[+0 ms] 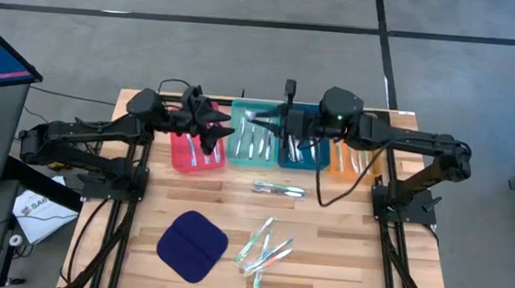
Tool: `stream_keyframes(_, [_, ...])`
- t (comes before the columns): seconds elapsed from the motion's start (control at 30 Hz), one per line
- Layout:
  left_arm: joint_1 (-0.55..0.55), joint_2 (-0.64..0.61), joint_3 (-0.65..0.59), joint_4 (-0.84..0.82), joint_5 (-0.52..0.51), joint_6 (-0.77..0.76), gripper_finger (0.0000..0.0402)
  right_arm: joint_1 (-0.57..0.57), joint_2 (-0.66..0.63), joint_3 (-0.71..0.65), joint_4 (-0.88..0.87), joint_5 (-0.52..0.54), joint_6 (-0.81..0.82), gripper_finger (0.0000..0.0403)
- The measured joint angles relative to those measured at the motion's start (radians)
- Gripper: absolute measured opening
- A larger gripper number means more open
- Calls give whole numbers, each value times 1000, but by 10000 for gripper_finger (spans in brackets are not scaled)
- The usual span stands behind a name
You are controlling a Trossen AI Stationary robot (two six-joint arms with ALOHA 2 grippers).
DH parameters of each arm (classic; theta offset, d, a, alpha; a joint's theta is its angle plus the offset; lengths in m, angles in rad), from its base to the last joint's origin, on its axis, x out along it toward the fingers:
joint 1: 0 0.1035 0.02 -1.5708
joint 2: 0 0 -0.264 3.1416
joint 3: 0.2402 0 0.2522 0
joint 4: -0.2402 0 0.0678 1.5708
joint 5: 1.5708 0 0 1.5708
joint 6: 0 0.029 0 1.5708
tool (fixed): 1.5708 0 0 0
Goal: Pick & Place Toothbrushes
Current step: Put the blue toothbrush into the red bin
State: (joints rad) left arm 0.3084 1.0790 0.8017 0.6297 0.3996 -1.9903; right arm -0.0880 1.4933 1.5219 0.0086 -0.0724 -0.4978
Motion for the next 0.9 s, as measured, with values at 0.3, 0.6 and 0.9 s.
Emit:
stream_keyframes(0.3, [0,1,0,-15,45,-247,177,115,0,0,-29,200,-388,14])
stream_keyframes(0.6, [30,89,0,-14,139,-303,177,134,0,11,20,281,-443,14])
stream_keyframes(0.9, [70,150,3,127,127,-300,177,133,1,14,-2,318,-395,14])
